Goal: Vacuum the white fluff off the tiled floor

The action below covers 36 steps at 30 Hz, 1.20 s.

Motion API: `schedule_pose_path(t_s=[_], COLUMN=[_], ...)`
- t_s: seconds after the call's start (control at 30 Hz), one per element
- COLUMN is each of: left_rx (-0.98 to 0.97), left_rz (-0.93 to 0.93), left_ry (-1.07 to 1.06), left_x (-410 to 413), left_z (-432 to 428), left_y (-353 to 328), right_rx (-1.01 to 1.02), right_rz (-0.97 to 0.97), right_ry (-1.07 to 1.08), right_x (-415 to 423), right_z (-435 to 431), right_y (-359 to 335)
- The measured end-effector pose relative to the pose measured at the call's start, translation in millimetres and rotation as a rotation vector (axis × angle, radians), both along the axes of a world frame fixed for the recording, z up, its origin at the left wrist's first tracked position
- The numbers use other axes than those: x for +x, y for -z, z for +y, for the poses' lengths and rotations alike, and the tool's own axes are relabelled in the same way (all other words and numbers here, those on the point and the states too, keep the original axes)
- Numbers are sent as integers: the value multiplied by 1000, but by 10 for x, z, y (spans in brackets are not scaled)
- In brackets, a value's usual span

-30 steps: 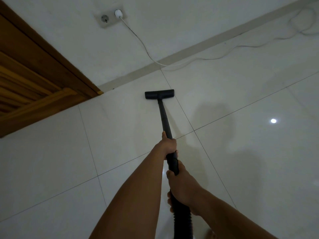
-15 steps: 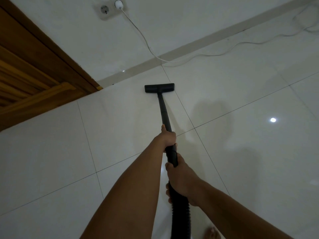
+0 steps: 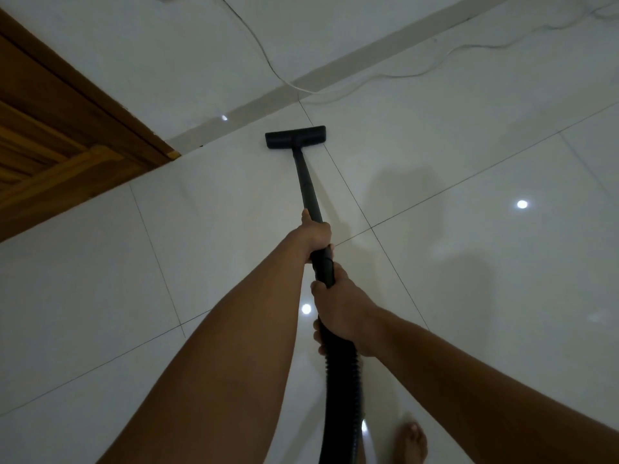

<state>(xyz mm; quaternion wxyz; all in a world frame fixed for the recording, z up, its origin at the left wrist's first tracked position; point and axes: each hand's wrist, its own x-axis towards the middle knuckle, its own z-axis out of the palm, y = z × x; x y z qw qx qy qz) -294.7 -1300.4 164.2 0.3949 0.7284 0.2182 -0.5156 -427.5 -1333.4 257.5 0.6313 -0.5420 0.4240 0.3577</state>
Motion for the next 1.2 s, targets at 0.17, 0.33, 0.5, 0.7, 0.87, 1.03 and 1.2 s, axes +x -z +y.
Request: schedule_pose_path(t_s=[0.17,0.33,0.5,0.7,0.87,1.03,1.2], left_rx=[4,25,33,28,13,20,46], left_rz=[3,14,17,18,41,50,79], left_ry=[-7,-37,-49,-85,-125,-103,-82], left_x=[-189,-531,-986,-1821,-2628,-3198,-3541], left_z=[1,34,78,204,376,572,779], left_y=[-12,-13,-92,-247,-324,-364,-476], right_rx=[10,34,75,90,37,5,108], right_rz=[16,36,38,59,49,38,151], right_ry=[7,3,13,-2,-46,-96,26], right_x=[-172,-500,-931,-1709,-2482,-3045,-3361], right_z=[-5,9,0,56,204,383,572], right_y=[-13,-47,-165,-338,-400,-477,-721])
